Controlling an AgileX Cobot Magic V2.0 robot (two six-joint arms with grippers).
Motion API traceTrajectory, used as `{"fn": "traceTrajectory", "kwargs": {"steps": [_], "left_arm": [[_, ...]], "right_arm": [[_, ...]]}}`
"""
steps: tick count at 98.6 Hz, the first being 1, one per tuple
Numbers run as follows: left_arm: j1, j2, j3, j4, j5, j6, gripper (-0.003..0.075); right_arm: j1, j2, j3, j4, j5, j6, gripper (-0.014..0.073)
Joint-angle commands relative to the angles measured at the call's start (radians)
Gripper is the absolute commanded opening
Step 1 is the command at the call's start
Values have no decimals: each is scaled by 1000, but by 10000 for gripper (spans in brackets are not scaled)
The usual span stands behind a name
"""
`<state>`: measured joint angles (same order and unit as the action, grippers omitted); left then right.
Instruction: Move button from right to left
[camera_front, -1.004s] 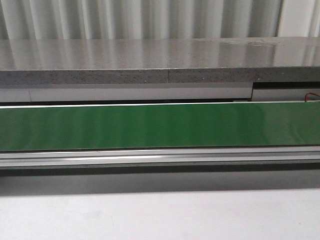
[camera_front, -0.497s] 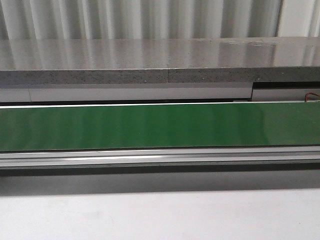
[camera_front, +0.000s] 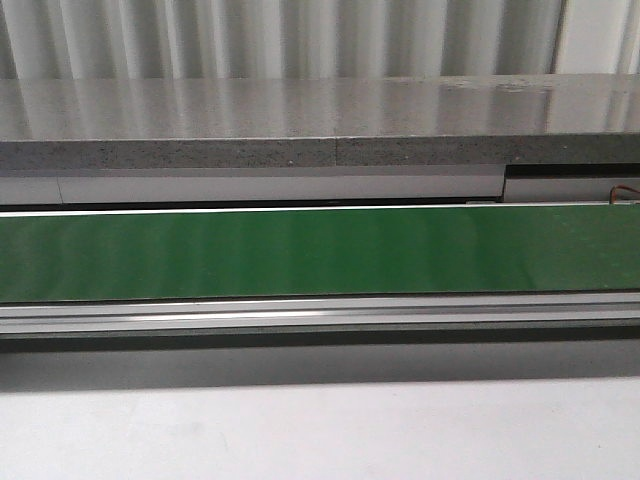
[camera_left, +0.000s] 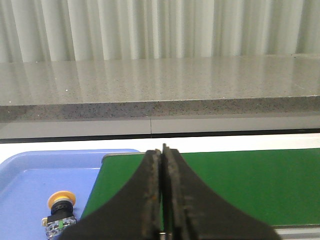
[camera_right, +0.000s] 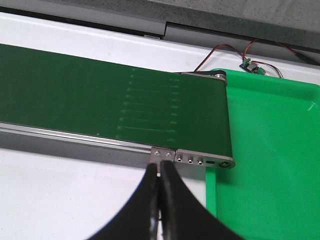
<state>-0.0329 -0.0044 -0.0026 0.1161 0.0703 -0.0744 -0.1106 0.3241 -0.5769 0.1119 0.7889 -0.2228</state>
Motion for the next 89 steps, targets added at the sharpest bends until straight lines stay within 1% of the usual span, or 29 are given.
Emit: {"fn": "traceTrajectory", "kwargs": {"steps": [1,11,24,38,48,60,81,89], "left_arm": [[1,-35,25,-1,-83,-11,-20],[1,-35,25,-1,-83,-11,-20],[1,-35,25,-1,-83,-11,-20],[1,-35,25,-1,-83,-11,-20],[1,-35,25,-1,-83,-11,-20],[1,-35,25,-1,-83,-11,-20],[1,-35,25,-1,-83,-11,-20],[1,-35,25,-1,-83,-11,-20]], "right_arm": [[2,0,-13,15,-105,-6,-67],[25,-43,26,21,-197,-5,-67],[50,-114,122,21,-311,-3,-67],[75,-208,251,10,-418,60,-67],[96,-284,342,-27,-483,125,-67],[122,-353,441,-42,-553,164,-67],[142,-350,586,-44,-740,217,-67],[142,-350,586,-46,-727,232,-67]]}}
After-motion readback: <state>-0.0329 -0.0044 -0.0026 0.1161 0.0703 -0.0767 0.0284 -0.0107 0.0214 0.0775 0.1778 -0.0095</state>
